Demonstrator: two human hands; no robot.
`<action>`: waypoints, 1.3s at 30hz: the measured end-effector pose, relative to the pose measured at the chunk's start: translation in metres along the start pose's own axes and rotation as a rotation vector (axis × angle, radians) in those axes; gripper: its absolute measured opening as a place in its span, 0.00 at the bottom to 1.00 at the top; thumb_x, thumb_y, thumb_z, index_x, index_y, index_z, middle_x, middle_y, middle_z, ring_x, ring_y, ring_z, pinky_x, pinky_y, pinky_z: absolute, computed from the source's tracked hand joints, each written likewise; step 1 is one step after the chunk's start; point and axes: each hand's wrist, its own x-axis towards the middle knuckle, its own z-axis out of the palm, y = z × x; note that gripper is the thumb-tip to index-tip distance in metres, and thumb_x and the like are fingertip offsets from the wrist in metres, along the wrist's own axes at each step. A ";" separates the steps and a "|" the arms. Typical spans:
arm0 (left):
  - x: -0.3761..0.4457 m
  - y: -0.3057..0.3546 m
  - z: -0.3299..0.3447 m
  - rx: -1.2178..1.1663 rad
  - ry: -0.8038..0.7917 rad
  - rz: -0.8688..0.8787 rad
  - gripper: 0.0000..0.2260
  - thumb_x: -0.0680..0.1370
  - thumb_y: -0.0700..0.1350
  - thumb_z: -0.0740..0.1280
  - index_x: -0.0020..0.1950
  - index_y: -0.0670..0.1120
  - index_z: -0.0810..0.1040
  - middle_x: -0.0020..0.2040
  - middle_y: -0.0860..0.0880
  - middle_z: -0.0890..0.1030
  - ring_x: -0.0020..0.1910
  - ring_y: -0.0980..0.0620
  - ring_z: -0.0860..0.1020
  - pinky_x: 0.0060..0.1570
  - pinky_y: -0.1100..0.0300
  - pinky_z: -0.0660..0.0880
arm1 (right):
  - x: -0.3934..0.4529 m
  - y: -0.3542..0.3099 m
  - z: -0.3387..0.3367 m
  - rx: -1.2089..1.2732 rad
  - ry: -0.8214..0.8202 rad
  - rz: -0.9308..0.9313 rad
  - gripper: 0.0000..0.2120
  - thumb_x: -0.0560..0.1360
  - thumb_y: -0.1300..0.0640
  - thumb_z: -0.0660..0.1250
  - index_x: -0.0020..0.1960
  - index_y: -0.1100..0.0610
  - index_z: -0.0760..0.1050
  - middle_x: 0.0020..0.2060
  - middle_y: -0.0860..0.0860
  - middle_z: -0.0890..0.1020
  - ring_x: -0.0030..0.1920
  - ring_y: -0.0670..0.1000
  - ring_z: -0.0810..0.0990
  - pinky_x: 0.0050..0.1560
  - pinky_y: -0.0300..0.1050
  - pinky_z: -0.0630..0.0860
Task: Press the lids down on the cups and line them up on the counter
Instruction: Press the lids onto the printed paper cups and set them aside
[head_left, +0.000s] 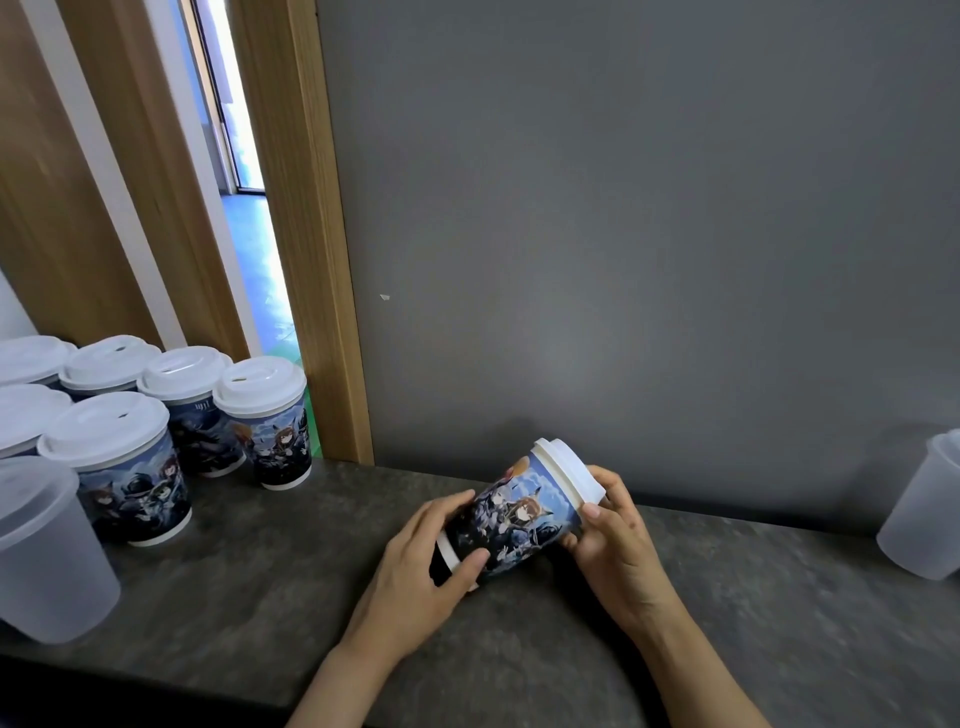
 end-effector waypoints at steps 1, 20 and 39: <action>0.000 -0.001 0.001 0.010 -0.022 -0.007 0.23 0.74 0.62 0.66 0.67 0.67 0.66 0.63 0.72 0.69 0.64 0.69 0.70 0.61 0.71 0.69 | 0.000 0.000 0.000 -0.009 0.004 -0.007 0.23 0.64 0.57 0.74 0.58 0.54 0.78 0.57 0.57 0.80 0.52 0.53 0.83 0.42 0.43 0.80; 0.002 -0.003 0.000 -0.052 -0.092 -0.062 0.21 0.76 0.67 0.59 0.67 0.65 0.71 0.60 0.64 0.77 0.59 0.64 0.75 0.56 0.69 0.72 | -0.003 -0.005 0.005 -0.157 -0.002 -0.010 0.28 0.65 0.49 0.73 0.64 0.54 0.75 0.58 0.62 0.81 0.56 0.60 0.81 0.54 0.55 0.79; 0.004 -0.006 -0.001 -0.220 -0.203 -0.167 0.23 0.70 0.65 0.70 0.63 0.59 0.74 0.57 0.61 0.81 0.57 0.62 0.79 0.57 0.60 0.76 | -0.005 -0.005 0.006 -0.213 -0.095 -0.002 0.29 0.66 0.45 0.75 0.64 0.52 0.74 0.61 0.59 0.78 0.57 0.59 0.79 0.55 0.56 0.74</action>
